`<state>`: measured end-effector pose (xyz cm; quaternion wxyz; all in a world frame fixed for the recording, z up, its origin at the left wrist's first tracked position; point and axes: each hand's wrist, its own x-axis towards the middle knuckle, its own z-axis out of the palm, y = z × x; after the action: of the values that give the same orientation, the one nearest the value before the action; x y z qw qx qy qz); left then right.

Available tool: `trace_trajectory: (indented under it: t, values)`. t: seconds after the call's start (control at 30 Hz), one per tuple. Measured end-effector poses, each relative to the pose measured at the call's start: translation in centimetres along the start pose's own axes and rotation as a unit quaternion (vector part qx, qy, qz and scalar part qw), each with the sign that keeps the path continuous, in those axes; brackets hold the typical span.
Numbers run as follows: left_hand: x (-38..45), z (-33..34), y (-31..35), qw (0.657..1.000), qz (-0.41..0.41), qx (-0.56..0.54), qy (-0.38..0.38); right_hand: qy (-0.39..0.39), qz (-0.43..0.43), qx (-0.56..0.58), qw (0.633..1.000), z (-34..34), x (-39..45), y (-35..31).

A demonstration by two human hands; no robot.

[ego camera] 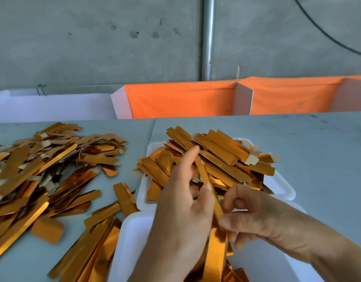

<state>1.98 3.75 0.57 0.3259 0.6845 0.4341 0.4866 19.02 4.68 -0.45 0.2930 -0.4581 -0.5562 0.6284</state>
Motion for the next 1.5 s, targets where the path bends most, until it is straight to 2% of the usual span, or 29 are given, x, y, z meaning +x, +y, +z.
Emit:
trace_trajectory:
  t: [0.07,0.13,0.3,0.47,0.57,0.67,0.73,0.83,0.93,1.1,1.33,1.5]
  values:
    - [0.1,0.0,-0.4,0.994,-0.077,-0.075,0.031,0.016,-0.004,-0.067,0.998,0.6,0.4,0.2]
    - [0.1,0.3,-1.1,0.99,-0.111,-0.071,0.054,0.018,-0.012,-0.108,0.994,1.2,0.6,0.3]
    - [0.1,0.1,-1.3,0.993,-0.105,0.02,0.046,0.008,-0.045,-0.098,0.994,1.6,0.2,0.3]
    - [0.0,-0.1,-0.8,0.994,-0.079,0.078,-0.019,0.147,-0.158,-0.057,0.975,0.7,-0.3,-0.4]
    - [-0.1,0.4,-0.6,0.99,-0.029,0.127,-0.059,0.168,-0.184,0.008,0.968,0.2,-0.3,-0.3]
    - [-0.3,0.8,-0.4,0.986,-0.019,0.126,-0.108,0.181,-0.195,0.07,0.961,0.0,0.0,-0.1]
    - [-0.3,1.0,-0.5,0.981,-0.011,0.16,-0.106,0.205,-0.214,0.052,0.954,0.1,0.0,-0.1]
    - [-0.1,1.2,-0.8,0.973,0.014,0.225,-0.054,0.238,-0.244,-0.043,0.939,0.5,-0.1,-0.4]
    - [0.0,1.3,-1.1,0.965,0.03,0.258,-0.029,0.229,-0.233,-0.088,0.941,0.9,-0.2,-0.5]
    - [0.1,1.4,-1.4,0.958,0.039,0.283,-0.018,0.195,-0.163,-0.125,0.959,0.9,-0.1,-0.5]
    - [0.1,1.3,-0.8,0.976,0.038,0.213,-0.036,0.164,-0.173,-0.012,0.971,0.5,-0.1,-0.3]
    - [0.1,1.1,-0.2,0.973,0.043,0.226,-0.029,0.145,-0.185,0.001,0.972,0.5,0.0,-0.4]
